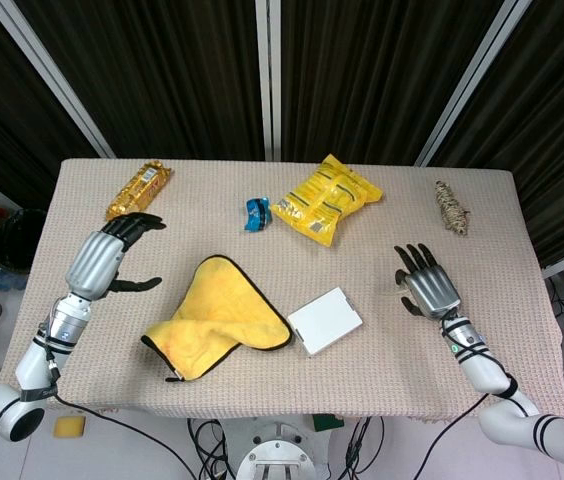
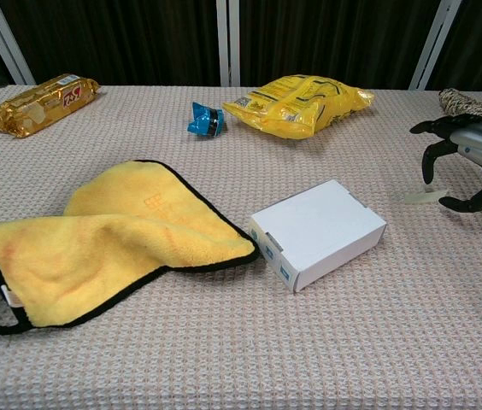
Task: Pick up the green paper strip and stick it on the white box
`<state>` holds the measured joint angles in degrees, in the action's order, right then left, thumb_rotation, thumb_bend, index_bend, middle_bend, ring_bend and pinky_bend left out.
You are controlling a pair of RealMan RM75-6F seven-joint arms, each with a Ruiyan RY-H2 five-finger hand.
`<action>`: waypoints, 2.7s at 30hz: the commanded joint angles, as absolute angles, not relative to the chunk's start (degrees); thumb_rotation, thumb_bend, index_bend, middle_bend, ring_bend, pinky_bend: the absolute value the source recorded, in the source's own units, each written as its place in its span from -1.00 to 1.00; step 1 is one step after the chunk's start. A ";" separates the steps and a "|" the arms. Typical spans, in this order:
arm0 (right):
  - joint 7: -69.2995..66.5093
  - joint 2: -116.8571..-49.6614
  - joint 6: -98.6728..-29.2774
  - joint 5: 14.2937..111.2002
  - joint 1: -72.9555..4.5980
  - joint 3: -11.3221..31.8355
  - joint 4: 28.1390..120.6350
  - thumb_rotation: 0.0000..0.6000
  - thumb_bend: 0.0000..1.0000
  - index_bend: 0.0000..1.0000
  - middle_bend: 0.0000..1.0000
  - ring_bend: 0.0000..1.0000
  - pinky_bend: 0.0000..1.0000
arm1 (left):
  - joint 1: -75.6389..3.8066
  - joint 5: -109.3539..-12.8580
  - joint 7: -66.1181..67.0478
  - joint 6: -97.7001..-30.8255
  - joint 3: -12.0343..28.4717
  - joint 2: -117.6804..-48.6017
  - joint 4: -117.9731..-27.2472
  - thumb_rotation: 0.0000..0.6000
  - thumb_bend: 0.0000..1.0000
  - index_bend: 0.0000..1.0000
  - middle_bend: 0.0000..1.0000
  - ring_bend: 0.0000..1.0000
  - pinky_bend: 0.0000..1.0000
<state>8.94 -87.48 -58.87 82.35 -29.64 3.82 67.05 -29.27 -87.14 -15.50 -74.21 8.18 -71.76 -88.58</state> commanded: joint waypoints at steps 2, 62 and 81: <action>8.89 -87.92 -58.70 82.25 -29.76 3.71 66.47 1.00 -0.37 -0.07 -0.95 -1.00 -1.00 | -29.28 -87.06 -15.52 -74.05 8.14 -71.78 -88.51 1.00 -0.94 -0.49 -0.54 -0.64 -0.58; 7.21 -92.10 -58.99 81.70 -30.66 3.80 61.59 1.00 -0.15 0.20 -0.92 -1.00 -1.00 | -29.88 -86.22 -16.13 -70.83 7.37 -71.46 -87.59 1.00 -0.92 -0.49 -0.54 -0.64 -0.58; 11.83 -87.52 -67.92 89.22 -31.14 3.90 76.54 1.00 -0.15 0.23 -0.90 -1.00 -1.00 | -28.69 -86.14 -17.74 -72.80 7.80 -69.74 -88.11 1.00 -0.92 -0.49 -0.54 -0.64 -0.58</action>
